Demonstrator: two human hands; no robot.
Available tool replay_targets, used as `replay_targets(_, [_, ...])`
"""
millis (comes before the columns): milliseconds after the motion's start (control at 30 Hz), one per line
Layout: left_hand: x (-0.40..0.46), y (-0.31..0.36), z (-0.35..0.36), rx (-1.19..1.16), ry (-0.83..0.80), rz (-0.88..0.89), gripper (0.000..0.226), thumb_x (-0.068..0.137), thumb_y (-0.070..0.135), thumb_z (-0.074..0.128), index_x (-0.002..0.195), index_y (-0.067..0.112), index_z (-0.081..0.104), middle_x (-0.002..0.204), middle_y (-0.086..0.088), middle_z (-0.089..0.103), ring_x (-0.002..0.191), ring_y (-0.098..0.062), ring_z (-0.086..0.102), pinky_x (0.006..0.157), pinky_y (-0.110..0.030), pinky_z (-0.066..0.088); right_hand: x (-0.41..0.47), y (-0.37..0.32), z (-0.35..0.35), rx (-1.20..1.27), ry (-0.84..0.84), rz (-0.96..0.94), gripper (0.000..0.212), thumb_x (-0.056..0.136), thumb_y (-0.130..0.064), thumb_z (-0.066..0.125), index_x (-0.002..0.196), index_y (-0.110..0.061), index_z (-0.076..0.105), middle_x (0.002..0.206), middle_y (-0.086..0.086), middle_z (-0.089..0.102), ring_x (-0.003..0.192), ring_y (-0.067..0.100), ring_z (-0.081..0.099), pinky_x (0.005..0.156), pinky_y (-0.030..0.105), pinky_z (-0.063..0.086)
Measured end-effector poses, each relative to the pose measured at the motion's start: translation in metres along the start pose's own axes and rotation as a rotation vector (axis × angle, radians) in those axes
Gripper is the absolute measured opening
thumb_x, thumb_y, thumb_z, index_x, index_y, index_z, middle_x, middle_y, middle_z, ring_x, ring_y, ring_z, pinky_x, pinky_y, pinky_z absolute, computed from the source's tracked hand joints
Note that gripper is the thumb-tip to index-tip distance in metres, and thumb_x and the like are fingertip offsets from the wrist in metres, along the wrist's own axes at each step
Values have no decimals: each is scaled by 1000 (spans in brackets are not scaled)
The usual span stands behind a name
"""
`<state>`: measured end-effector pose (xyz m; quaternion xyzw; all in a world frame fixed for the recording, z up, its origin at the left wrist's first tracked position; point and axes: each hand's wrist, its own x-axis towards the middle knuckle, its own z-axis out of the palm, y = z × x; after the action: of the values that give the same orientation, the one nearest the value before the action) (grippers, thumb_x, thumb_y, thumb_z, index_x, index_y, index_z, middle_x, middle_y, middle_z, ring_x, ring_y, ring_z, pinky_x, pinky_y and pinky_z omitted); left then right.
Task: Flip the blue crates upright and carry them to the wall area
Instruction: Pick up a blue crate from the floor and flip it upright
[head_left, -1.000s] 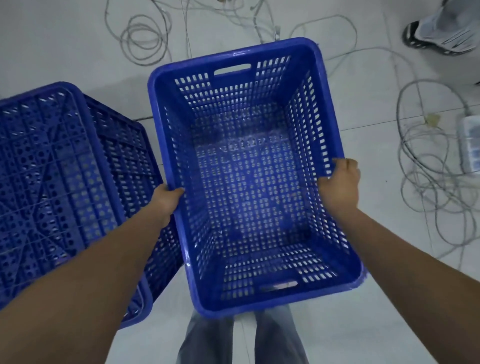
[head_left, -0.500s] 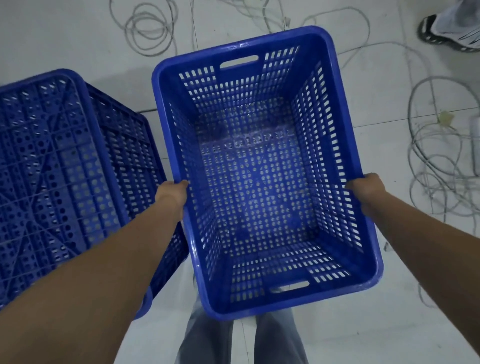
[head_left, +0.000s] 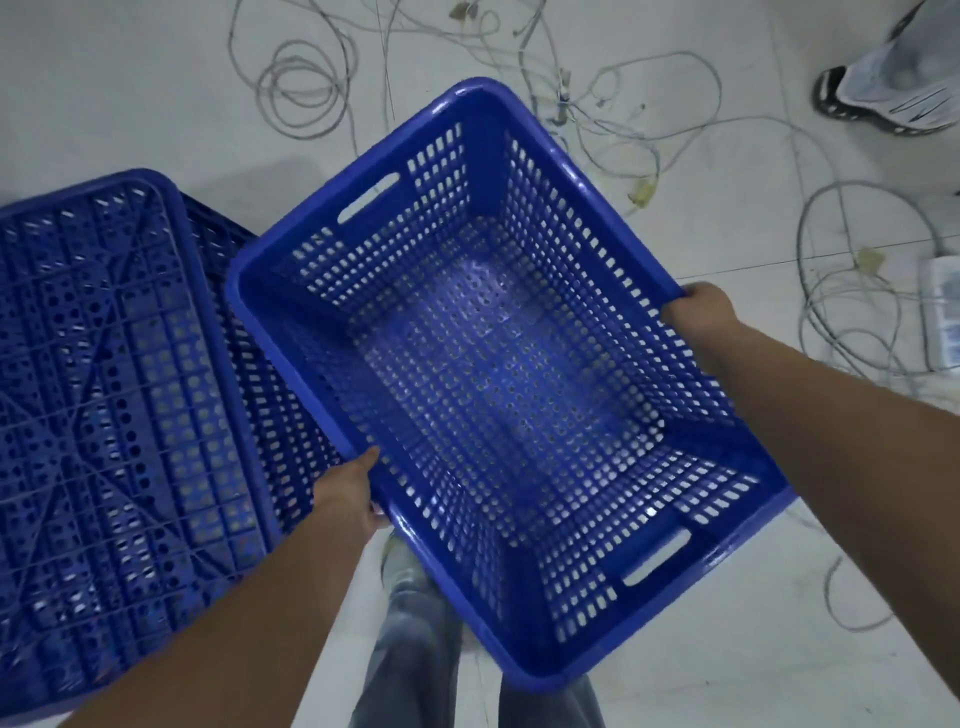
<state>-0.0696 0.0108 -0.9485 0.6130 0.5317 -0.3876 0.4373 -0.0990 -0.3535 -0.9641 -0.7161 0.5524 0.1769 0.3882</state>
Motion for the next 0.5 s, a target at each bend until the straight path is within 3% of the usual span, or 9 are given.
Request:
replay_targets(133, [0,-23,4,-106,2,-80,39,90,24,63,125,8,55,120,-13,63,81,-29,62,45,-42,52,9,-33,1,-141,-6,-79,43,77,-15,54,118,-3,58,116,20,58,100,38,60,84,40,51])
replay_targets(233, [-7,-46,16,-76,-16,-147,40,92,23,61,128,7,53,119,-15,64,86,-32,63,48,-44,48,8,-49,0,-255,1,-78,47,80,-23,55,123,-7,54,124,18,52,110,39,55,97,48,47])
replay_targets(333, [-15,-69,27,-64,-85,-235,34,92,26,61,119,6,56,111,-15,66,80,-30,63,52,-43,54,7,-56,-2,-282,-24,-91,47,81,-24,57,125,-7,52,126,18,50,112,39,53,97,48,46])
replay_targets(367, [-17,-76,31,-44,-99,-255,30,92,27,60,113,5,56,105,-15,67,80,-31,63,62,-45,55,8,-57,-2,-288,-32,-105,47,81,-24,57,124,-7,53,126,18,50,111,39,53,96,48,46])
replay_targets(433, [-22,-89,38,33,-113,-291,24,94,29,58,97,5,54,71,-13,65,61,-26,58,79,-46,51,8,-61,0,-306,-46,-131,48,80,-27,58,124,-7,52,126,18,51,112,38,53,97,47,45])
replay_targets(500, [-25,-100,41,104,-152,-309,26,93,30,58,85,6,54,45,-7,60,52,-22,52,72,-40,50,7,-64,3,-340,-69,-157,51,82,-31,58,126,-7,51,128,17,50,113,37,51,100,48,43])
